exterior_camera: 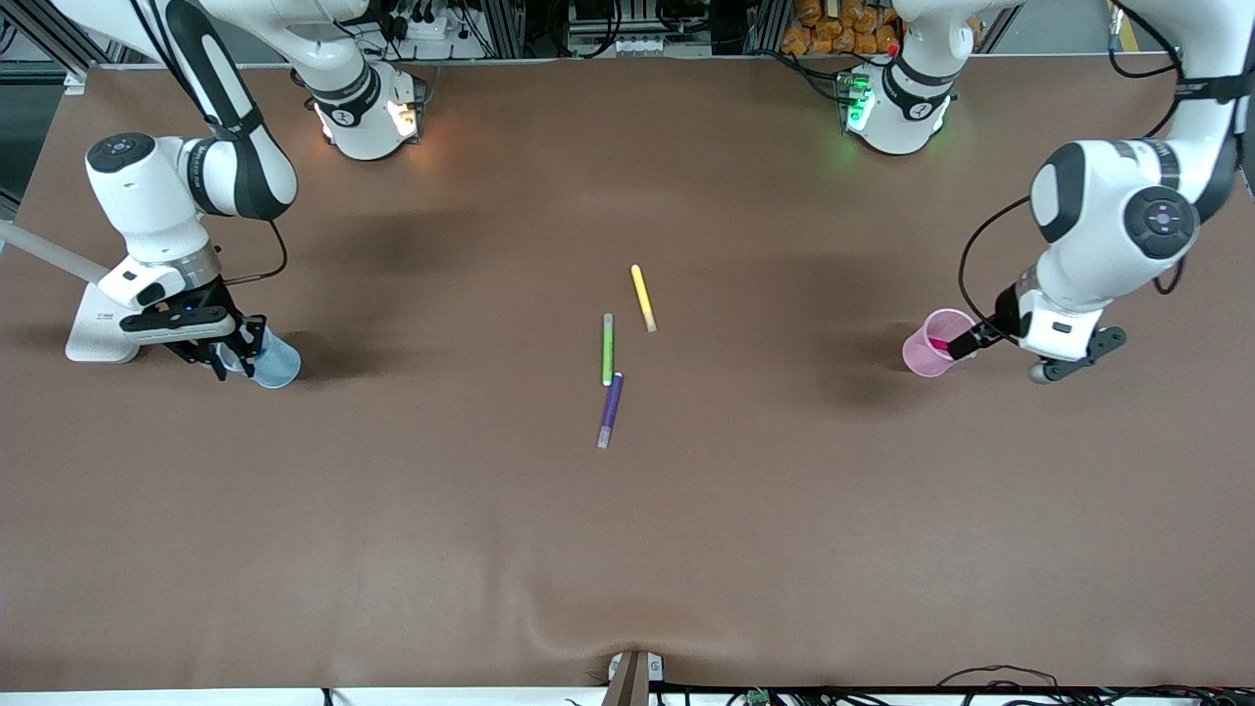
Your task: Place pink and blue markers in matching cups
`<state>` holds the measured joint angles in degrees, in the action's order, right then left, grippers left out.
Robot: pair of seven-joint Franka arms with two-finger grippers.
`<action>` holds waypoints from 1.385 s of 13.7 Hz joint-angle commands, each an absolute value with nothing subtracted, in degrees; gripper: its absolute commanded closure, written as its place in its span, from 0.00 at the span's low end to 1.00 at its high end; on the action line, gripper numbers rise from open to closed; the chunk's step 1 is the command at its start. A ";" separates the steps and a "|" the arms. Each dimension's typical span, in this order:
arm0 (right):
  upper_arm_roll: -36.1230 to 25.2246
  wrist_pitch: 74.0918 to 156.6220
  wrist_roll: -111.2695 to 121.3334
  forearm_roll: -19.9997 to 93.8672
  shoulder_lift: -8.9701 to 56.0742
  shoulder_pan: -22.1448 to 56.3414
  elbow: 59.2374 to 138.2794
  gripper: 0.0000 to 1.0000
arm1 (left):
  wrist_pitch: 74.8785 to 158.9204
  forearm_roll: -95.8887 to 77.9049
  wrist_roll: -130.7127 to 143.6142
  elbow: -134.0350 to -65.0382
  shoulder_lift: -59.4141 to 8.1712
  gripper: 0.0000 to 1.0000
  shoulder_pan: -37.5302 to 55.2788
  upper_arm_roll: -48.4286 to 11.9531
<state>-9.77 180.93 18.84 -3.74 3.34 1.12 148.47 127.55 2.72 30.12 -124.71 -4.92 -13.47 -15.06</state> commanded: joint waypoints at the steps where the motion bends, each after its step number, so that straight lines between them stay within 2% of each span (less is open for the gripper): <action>1: -8.88 180.70 18.55 -4.48 1.85 -0.26 148.28 0.00 | 118.16 3.43 28.05 -117.53 -5.10 0.00 -13.62 -15.29; 3: -8.88 180.27 18.28 -4.48 1.93 -0.26 145.83 0.00 | 113.75 3.43 22.62 -114.27 -5.19 0.00 -14.32 -15.12; 5: -8.79 177.13 16.45 -4.40 2.46 -0.09 142.05 0.00 | 113.38 3.43 17.95 -112.60 -4.75 0.00 -15.37 -14.68; 7: -8.70 163.73 11.37 -4.22 2.46 0.44 135.31 0.00 | 111.37 3.43 15.91 -110.32 -4.22 0.00 -15.56 -14.59; 9: -8.61 146.43 6.70 -4.22 3.33 1.31 125.04 0.00 | 107.33 3.43 15.73 -107.50 -4.31 0.00 -15.38 -14.68; 11: -8.61 131.20 5.98 -3.26 6.40 1.41 114.22 0.00 | 106.88 3.43 15.38 -106.88 -3.52 0.00 -15.56 -14.68; 14: -8.70 115.80 6.06 5.17 9.92 0.44 103.31 0.00 | 106.79 3.43 15.29 -106.00 -1.85 0.00 -15.56 -14.59; 18: -8.79 98.91 6.94 5.89 12.56 0.53 91.08 0.00 | 106.79 2.64 15.12 -105.38 1.13 0.00 -16.35 -14.59; 19: -8.79 97.40 7.12 5.71 12.57 0.96 89.58 0.00 | 106.79 2.72 15.12 -104.86 1.75 0.00 -16.35 -14.68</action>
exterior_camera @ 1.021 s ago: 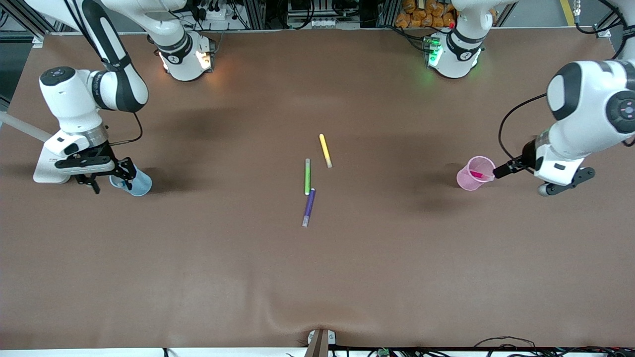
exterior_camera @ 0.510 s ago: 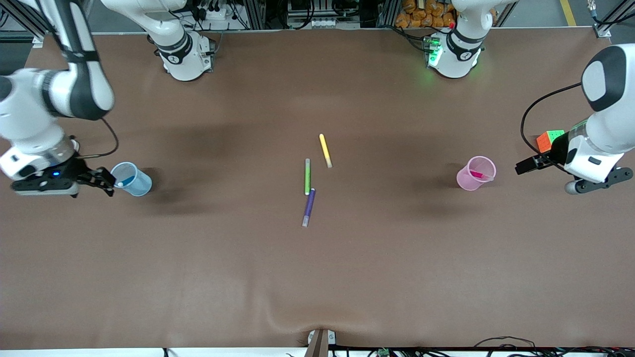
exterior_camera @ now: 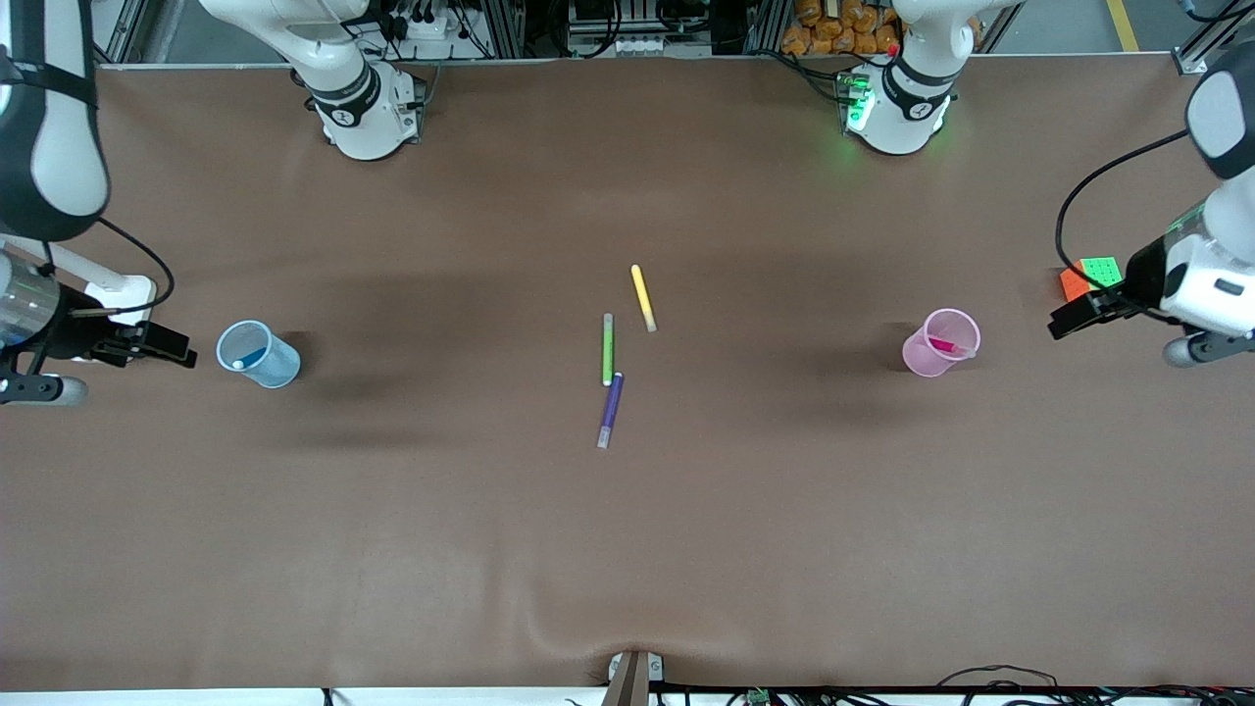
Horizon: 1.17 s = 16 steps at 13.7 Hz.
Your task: Place pink and blue markers in matching cups
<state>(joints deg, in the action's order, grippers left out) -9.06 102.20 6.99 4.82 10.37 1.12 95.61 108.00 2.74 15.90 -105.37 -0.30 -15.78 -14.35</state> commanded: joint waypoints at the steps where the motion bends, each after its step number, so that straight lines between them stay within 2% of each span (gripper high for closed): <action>1: -8.62 96.77 6.95 4.84 12.66 1.23 86.78 0.00 | 106.79 2.72 15.03 -103.55 1.93 0.00 -16.35 -14.85; 4: -8.61 91.16 7.03 3.86 13.01 0.45 80.26 0.00 | 104.87 2.55 15.29 -98.89 1.93 0.00 -16.00 -15.29; 9: -8.61 86.31 6.33 3.61 11.08 0.88 75.15 0.00 | 98.71 2.55 15.21 -93.00 1.67 0.00 -15.82 -15.21; 12: -8.70 77.91 6.24 -1.55 11.07 1.31 66.73 0.00 | 93.79 2.55 15.21 -88.87 1.50 0.00 -15.56 -15.38; 14: -8.27 72.26 6.07 -1.15 8.20 2.19 66.70 0.00 | 91.86 2.64 15.12 -88.51 1.67 0.00 -15.82 -16.08; 16: -8.44 72.68 5.89 -0.88 5.37 2.20 70.65 0.00 | 90.54 2.90 14.68 -88.42 1.85 0.00 -16.00 -16.26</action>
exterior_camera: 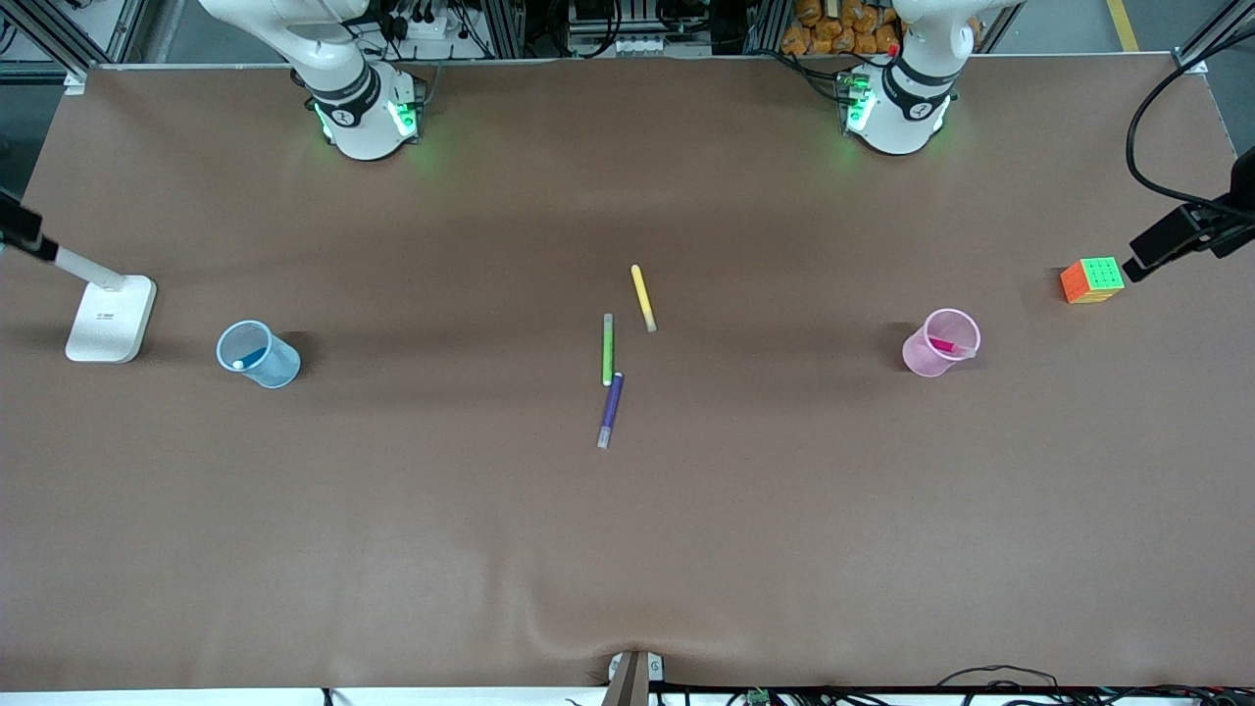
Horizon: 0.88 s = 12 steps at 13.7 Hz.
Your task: Place pink and blue markers in matching cups
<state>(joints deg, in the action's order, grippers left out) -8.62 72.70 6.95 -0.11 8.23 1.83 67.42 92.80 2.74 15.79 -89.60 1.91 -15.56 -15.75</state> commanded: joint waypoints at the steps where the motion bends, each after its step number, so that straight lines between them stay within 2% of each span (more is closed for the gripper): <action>1: -8.52 72.60 5.89 -0.53 4.93 1.94 71.36 0.00 | 89.57 2.55 14.50 -88.07 1.93 0.00 -16.00 -16.26; 3: -9.31 76.52 2.31 6.46 1.26 -0.51 77.65 0.00 | 87.55 2.46 14.50 -87.02 2.54 0.00 -15.47 -16.00; 5: -9.32 87.23 2.20 7.21 -6.99 -1.41 91.69 0.00 | 86.75 2.46 14.33 -87.36 4.04 0.00 -11.10 -12.59; 6: -8.97 89.10 2.37 7.03 -9.29 -1.41 96.02 0.00 | 85.01 2.46 14.15 -87.36 4.57 0.00 -8.12 -9.96; 8: -8.62 88.07 2.29 5.02 -9.49 -0.79 96.24 0.00 | 82.72 2.37 14.15 -87.36 5.18 0.00 -4.75 -6.60; 12: -8.35 88.85 2.55 2.56 -8.88 -0.62 94.58 0.00 | 82.79 2.37 14.24 -87.36 4.92 0.00 -4.57 -6.59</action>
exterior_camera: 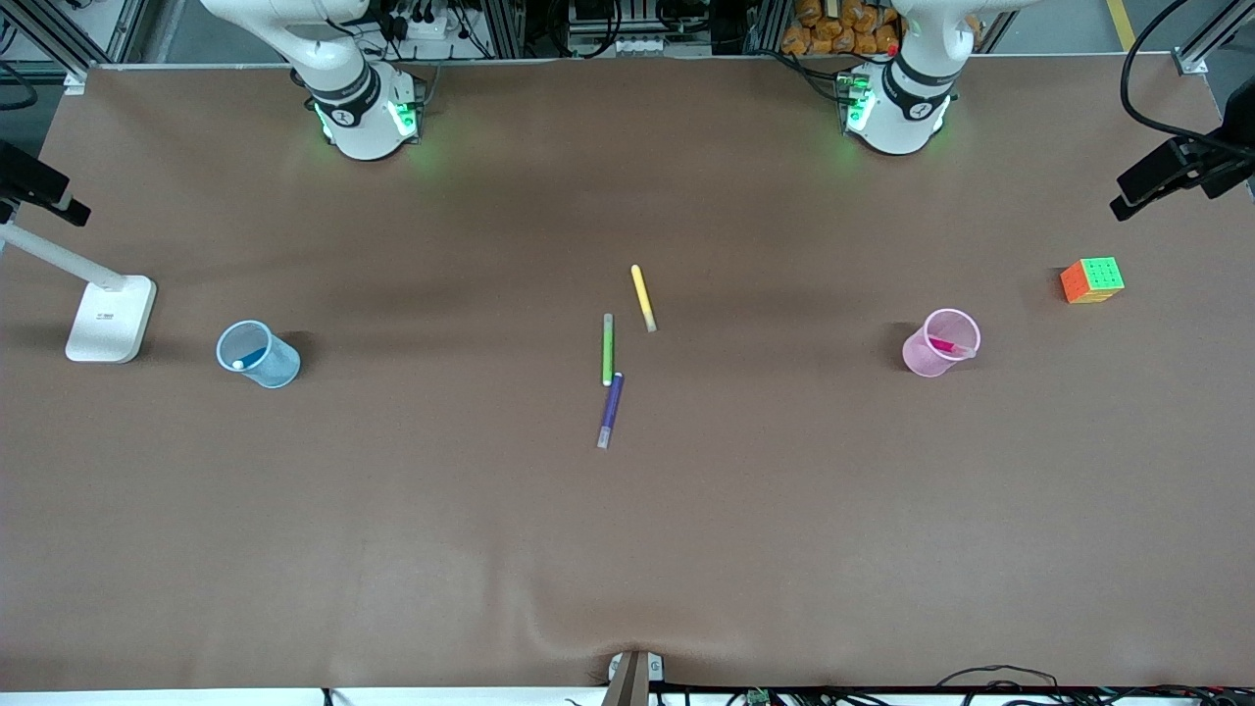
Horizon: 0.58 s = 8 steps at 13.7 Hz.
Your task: Place pink and blue markers in matching cups
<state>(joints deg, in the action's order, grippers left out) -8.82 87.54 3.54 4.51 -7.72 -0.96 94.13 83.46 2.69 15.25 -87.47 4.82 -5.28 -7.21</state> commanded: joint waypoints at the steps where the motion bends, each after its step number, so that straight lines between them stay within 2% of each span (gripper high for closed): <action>1: -8.26 88.68 2.55 0.90 -6.88 -0.09 91.53 0.00 | 82.71 2.37 14.15 -87.45 5.01 0.00 -4.57 -6.68; 3: -8.26 87.63 2.46 0.70 -3.00 0.35 85.89 0.00 | 82.44 2.29 11.53 -87.63 5.01 0.00 -4.57 -6.68; 8: -8.26 87.45 2.37 1.49 -1.41 0.09 84.38 0.00 | 82.35 2.37 10.90 -87.63 4.66 0.00 -4.66 -6.50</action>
<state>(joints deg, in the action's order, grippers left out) -8.19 88.70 3.33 1.79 -2.95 -0.09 87.25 83.05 2.68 12.02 -87.79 4.49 -5.13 -7.17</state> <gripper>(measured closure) 0.000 0.000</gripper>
